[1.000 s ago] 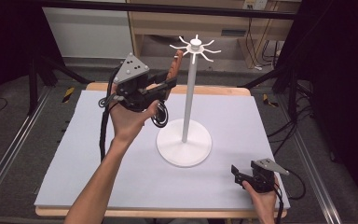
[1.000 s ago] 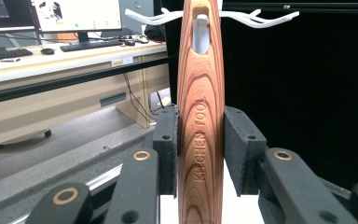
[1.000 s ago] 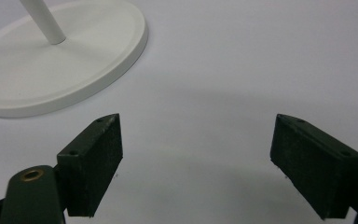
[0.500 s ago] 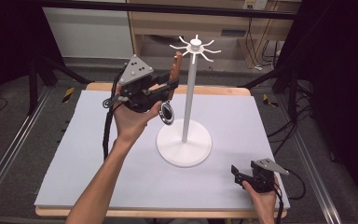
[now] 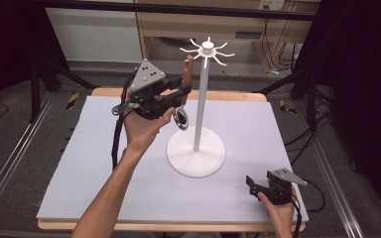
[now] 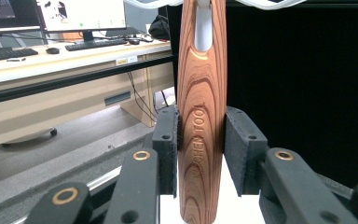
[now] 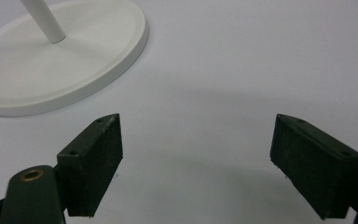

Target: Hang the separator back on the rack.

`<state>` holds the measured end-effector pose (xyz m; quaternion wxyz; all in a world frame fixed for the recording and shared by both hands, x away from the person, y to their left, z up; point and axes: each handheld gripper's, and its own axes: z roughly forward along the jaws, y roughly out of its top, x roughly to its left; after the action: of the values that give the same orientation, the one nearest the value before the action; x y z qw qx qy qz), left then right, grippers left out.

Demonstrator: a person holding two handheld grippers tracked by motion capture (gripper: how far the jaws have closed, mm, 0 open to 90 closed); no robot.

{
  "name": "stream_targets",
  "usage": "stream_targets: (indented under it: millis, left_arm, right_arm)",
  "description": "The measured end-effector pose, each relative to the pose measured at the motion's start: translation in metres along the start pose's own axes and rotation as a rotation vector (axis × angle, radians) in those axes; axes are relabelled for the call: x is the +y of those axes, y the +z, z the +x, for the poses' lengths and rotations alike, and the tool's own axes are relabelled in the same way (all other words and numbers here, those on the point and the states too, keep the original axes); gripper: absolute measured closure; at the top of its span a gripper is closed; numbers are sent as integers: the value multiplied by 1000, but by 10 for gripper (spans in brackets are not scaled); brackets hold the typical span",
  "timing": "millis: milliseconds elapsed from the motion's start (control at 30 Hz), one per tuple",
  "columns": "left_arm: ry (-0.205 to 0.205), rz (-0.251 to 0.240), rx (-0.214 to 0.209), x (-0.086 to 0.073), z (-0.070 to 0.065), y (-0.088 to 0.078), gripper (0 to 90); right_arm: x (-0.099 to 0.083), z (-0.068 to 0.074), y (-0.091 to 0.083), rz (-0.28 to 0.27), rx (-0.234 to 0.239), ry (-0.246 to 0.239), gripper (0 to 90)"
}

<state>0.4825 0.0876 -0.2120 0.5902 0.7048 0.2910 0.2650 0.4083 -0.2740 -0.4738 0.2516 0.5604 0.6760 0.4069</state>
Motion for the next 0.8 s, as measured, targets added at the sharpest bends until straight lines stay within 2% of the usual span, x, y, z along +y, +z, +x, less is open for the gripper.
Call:
stream_targets:
  millis: [467, 800]
  left_arm:
    - [7, 7, -3, -4, 3, -2, 639]
    - [21, 18, -14, -21, 5, -15, 602]
  right_arm:
    - [0, 1, 0, 0, 5, 0, 172]
    - [0, 0, 0, 1, -1, -1, 172]
